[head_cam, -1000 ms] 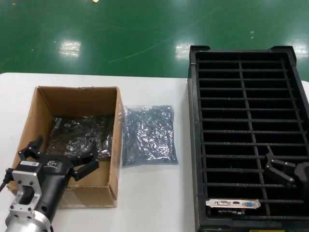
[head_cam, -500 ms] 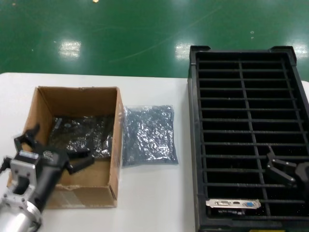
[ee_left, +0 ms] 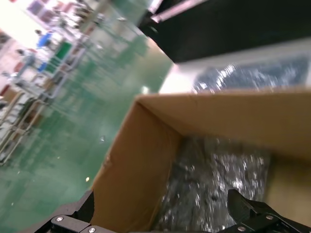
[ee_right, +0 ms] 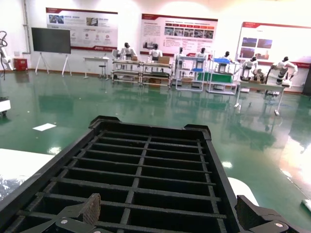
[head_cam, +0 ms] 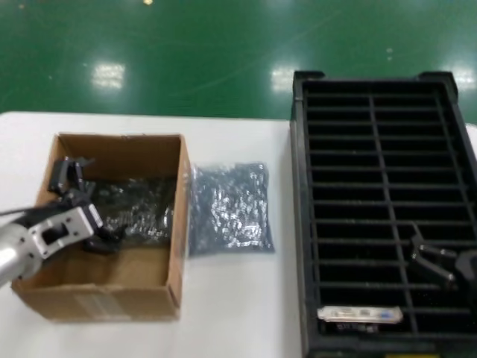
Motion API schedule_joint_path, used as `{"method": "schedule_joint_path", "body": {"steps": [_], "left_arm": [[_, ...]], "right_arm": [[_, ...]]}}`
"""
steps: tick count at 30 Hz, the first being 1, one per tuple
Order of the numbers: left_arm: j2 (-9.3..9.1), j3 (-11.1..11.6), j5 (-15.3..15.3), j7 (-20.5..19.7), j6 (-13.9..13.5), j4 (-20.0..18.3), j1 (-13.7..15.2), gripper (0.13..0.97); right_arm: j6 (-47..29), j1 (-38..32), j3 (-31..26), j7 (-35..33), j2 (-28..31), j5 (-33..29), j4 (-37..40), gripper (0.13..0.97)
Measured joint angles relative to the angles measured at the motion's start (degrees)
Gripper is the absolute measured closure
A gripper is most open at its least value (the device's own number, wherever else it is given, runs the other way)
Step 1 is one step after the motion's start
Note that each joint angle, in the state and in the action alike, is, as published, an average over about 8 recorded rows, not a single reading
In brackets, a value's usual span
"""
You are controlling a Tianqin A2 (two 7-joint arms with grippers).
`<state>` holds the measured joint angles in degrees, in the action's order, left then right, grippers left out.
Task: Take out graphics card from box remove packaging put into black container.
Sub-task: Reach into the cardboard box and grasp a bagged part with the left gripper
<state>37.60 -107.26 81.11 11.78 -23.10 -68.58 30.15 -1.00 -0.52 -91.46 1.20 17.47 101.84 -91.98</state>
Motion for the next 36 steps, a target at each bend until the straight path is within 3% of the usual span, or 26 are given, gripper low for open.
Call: {"method": "schedule_joint_path", "body": {"steps": [4, 8, 14, 21, 29, 36], "left_arm": [[-0.72, -4.18, -4.75, 4.50, -4.80, 9.44, 8.28, 0.132], [-2.52, -7.91, -7.18, 11.73, -9.19, 19.26, 15.40, 0.132], [-6.01, -10.13, -7.11, 22.19, -11.62, 30.39, 21.61, 0.138], [-9.35, -9.59, -4.95, 30.47, -10.21, 36.98, 23.90, 0.175], [-12.12, -6.93, -1.15, 39.33, -6.36, 40.00, 24.08, 0.210], [-13.56, -4.19, 2.35, 46.43, -4.80, 41.62, 24.29, 0.330]], "right_arm": [[0.00, 0.00, 0.00, 0.00, 0.00, 0.00, 0.00, 0.129], [0.00, 0.00, 0.00, 0.00, 0.00, 0.00, 0.00, 0.129], [0.00, 0.00, 0.00, 0.00, 0.00, 0.00, 0.00, 0.129], [0.00, 0.00, 0.00, 0.00, 0.00, 0.00, 0.00, 0.129], [0.00, 0.00, 0.00, 0.00, 0.00, 0.00, 0.00, 0.129], [0.00, 0.00, 0.00, 0.00, 0.00, 0.00, 0.00, 0.129]]}}
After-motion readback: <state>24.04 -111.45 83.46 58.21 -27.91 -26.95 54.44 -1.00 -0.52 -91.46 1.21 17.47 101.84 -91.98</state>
